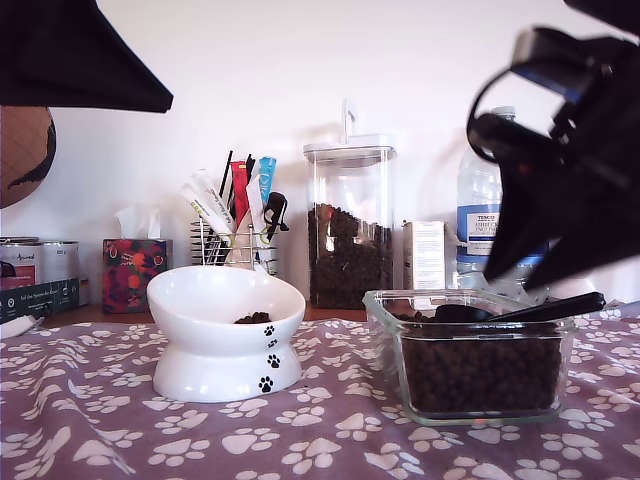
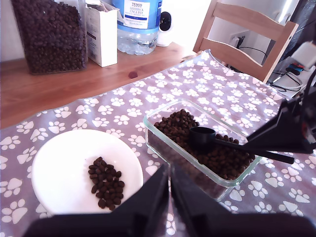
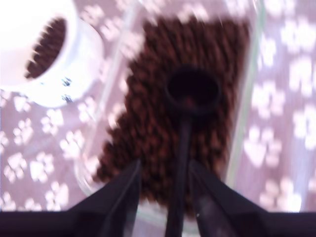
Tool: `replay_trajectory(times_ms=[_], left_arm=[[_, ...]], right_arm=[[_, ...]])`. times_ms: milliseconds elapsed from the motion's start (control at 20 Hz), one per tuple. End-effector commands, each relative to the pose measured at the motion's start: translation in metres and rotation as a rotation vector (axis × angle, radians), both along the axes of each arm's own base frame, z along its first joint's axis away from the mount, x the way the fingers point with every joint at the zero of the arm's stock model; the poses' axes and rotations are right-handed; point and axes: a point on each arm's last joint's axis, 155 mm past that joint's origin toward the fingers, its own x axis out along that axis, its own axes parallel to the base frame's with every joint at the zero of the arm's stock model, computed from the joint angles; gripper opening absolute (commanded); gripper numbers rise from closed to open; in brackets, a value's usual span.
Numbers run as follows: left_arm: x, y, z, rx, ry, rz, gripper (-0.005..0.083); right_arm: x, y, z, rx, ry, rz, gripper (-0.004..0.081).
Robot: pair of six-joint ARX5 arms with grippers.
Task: Measure one spoon of cat food and pour it into the food bowl
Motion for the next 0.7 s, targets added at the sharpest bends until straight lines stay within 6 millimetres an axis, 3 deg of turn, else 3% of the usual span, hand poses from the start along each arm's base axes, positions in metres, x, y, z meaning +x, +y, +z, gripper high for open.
replay_trajectory(times_ms=[0, 200, 400, 500, 650], left_arm=[[0.004, -0.003, 0.001, -0.007, -0.022, -0.002, -0.0019], [0.027, 0.012, 0.003, 0.010, -0.061, 0.107, -0.0019], [0.049, 0.044, 0.001, 0.040, -0.079, 0.217, -0.0020], [0.058, 0.060, -0.002, 0.048, -0.077, 0.257, -0.0020], [0.060, 0.069, -0.003, 0.045, -0.078, 0.262, -0.0020]], right_arm=[[0.017, -0.004, 0.032, -0.016, -0.127, 0.002, 0.0020], [0.041, -0.037, 0.050, -0.132, -0.265, -0.056, -0.0010], [0.070, -0.077, 0.097, -0.106, -0.480, -0.163, -0.0010], [0.069, -0.084, 0.110, -0.064, -0.555, -0.136, -0.0010], [0.059, -0.097, 0.122, -0.024, -0.650, -0.155, -0.0010]])
